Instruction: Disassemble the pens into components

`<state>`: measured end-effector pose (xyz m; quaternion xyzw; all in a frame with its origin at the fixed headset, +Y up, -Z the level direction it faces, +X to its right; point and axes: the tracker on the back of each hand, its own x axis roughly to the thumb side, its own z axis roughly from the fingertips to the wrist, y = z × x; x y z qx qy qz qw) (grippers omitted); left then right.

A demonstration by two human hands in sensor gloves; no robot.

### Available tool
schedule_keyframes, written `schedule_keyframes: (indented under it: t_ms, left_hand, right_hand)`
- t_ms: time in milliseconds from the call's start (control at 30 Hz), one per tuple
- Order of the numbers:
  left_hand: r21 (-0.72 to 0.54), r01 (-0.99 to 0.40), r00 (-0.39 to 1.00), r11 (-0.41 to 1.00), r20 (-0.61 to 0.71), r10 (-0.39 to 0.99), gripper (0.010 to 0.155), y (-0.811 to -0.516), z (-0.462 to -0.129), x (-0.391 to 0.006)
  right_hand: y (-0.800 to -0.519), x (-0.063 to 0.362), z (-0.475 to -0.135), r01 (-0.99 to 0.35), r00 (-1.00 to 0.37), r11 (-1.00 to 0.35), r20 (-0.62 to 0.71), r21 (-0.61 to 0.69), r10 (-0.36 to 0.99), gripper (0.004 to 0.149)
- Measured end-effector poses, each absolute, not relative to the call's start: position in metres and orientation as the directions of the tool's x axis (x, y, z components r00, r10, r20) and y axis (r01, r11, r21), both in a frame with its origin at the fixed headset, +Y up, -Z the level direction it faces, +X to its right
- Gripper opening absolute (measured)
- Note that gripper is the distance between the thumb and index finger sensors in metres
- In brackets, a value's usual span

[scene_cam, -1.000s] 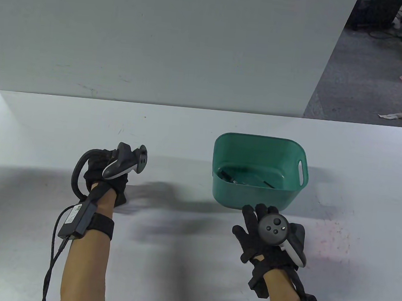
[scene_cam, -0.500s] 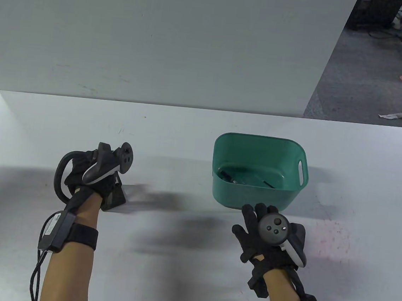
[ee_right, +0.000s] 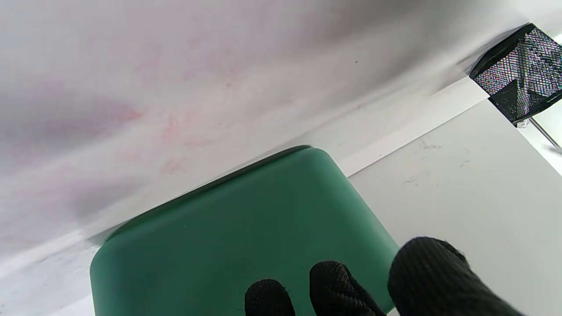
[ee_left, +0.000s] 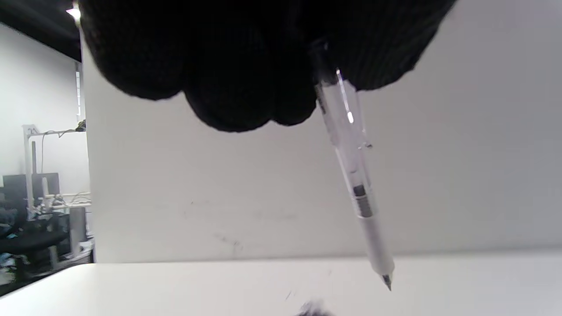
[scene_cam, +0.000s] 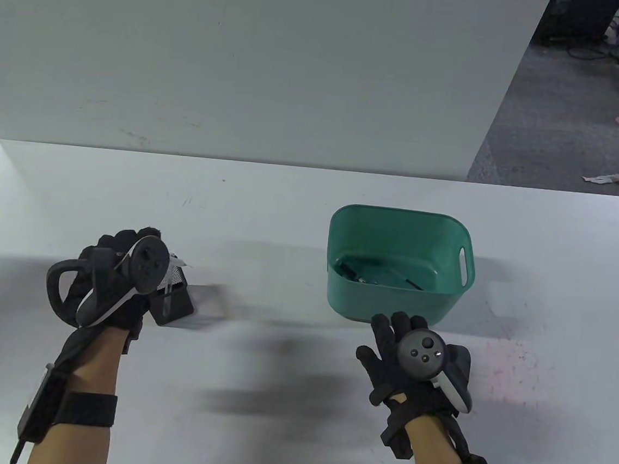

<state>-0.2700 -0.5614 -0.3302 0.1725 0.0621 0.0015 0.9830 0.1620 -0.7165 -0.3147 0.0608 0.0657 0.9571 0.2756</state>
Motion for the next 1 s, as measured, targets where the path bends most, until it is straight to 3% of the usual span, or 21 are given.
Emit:
schedule_keyframes:
  t_ms: [167,267,433,500,567,800,1000]
  left_hand:
    - [0.398,-0.341,0.930,0.852,0.011,0.367,0.040,-0.582,-0.309,-0.263]
    - [0.334,-0.530,0.841,0.780,0.086,0.535,0.040,-0.607,-0.303,-0.251]
    - [0.119,-0.766,0.642,0.631,0.169,0.747,0.040,-0.651,-0.306,-0.222]
    - [-0.016,-0.806,0.579,0.592,0.187,0.794,0.040,-0.666,-0.311,-0.211]
    - [-0.075,-0.812,0.556,0.578,0.197,0.807,0.040,-0.677,-0.314,-0.203]
    - [-0.187,-0.844,0.475,0.503,0.176,0.862,0.040,-0.704,-0.315,-0.189]
    - [-0.252,-0.828,0.471,0.501,0.173,0.865,0.040,-0.717,-0.314,-0.179]
  right_hand:
    - [-0.714,0.162,-0.314,-0.567,-0.808,-0.814,0.104,0.129,0.579,0.068]
    - [-0.711,0.158,-0.311,-0.601,-0.780,-0.795,0.161,0.079,0.605,0.067]
    - [-0.705,0.150,-0.306,-0.642,-0.737,-0.767,0.275,-0.001,0.617,0.066]
    - [-0.705,0.147,-0.305,-0.663,-0.713,-0.749,0.303,0.001,0.632,0.066]
    - [-0.705,0.144,-0.304,-0.656,-0.712,-0.754,0.326,0.004,0.621,0.066]
    - [-0.710,0.131,-0.303,-0.658,-0.676,-0.750,0.382,0.072,0.630,0.066]
    - [-0.717,0.122,-0.304,-0.720,-0.610,-0.681,0.346,0.135,0.713,0.059]
